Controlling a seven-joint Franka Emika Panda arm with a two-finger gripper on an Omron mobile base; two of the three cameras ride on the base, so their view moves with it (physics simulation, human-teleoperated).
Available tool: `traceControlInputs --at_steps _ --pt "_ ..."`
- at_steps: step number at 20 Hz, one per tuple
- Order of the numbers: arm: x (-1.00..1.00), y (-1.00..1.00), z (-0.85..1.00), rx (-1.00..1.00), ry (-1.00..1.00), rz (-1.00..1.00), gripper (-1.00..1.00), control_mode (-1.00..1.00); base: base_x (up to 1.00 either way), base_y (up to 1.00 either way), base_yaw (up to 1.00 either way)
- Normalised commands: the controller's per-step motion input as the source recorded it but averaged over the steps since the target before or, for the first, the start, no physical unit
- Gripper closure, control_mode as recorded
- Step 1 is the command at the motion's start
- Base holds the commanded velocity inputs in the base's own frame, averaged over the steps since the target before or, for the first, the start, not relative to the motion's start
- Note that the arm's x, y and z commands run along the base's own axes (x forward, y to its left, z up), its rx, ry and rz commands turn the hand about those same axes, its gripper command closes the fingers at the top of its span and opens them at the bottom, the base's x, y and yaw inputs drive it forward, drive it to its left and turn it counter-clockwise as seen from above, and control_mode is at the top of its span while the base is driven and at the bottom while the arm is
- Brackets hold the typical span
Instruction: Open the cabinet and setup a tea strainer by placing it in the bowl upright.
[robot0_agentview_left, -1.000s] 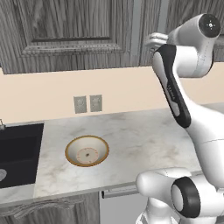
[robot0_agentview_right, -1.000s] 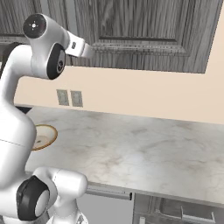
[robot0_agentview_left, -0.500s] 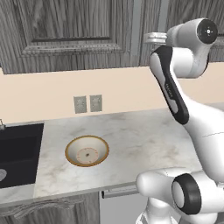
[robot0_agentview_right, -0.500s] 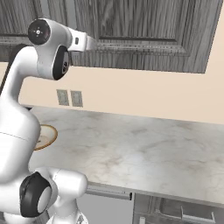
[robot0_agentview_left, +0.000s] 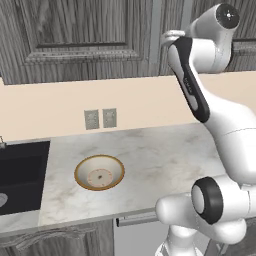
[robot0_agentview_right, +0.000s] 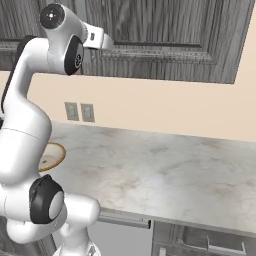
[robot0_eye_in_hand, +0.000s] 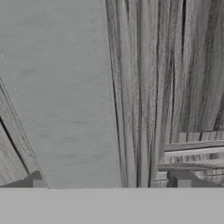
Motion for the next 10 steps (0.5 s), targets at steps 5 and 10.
traceControlInputs --at_steps 5,10 --pt "0.36 0.09 0.00 0.00 0.00 0.00 -1.00 -1.00 0.00 0.00 0.00" --pt "0.37 0.10 -0.04 0.00 -0.06 0.00 -1.00 -1.00 0.00 0.00 0.00"
